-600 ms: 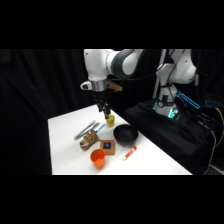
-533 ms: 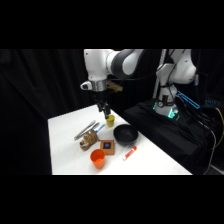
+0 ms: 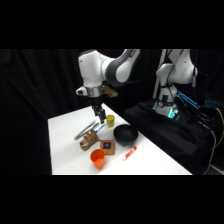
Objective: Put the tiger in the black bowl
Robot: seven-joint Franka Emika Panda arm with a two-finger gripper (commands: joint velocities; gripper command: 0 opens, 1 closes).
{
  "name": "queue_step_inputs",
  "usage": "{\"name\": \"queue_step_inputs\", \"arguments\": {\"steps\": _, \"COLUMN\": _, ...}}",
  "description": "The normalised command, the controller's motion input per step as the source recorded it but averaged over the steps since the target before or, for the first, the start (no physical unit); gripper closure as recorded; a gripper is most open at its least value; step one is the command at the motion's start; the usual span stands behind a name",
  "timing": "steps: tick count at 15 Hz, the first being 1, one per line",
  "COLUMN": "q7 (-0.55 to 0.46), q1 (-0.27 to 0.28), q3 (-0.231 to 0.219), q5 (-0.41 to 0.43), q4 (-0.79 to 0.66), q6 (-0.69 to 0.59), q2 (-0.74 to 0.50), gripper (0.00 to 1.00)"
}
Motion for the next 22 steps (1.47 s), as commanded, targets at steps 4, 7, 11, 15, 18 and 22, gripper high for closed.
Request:
{"name": "queue_step_inputs", "arguments": {"steps": 4, "q7": -0.06, "q1": -0.070, "q3": 0.073, "q5": 0.131, "q4": 0.73, "q6": 0.01, "q2": 0.64, "gripper": 0.00}}
{"name": "queue_step_inputs", "arguments": {"steps": 7, "q7": -0.03, "q1": -0.094, "q3": 0.061, "q5": 0.085, "q4": 0.64, "q6": 0.07, "q2": 0.62, "gripper": 0.00}}
{"name": "queue_step_inputs", "arguments": {"steps": 11, "q7": 0.03, "q1": -0.074, "q3": 0.031, "q5": 0.035, "q4": 0.57, "q6": 0.05, "q2": 0.55, "gripper": 0.00}}
{"name": "queue_step_inputs", "arguments": {"steps": 15, "q7": 0.06, "q1": -0.027, "q3": 0.027, "q5": 0.013, "q4": 0.44, "q6": -0.04, "q2": 0.34, "gripper": 0.09}}
{"name": "queue_step_inputs", "arguments": {"steps": 18, "q7": 0.05, "q1": -0.023, "q3": 0.025, "q5": 0.019, "q4": 0.36, "q6": -0.10, "q2": 0.22, "gripper": 0.43}}
{"name": "queue_step_inputs", "arguments": {"steps": 22, "q7": 0.03, "q1": -0.042, "q3": 0.028, "q5": 0.043, "q4": 0.27, "q6": -0.11, "q2": 0.13, "gripper": 0.75}}
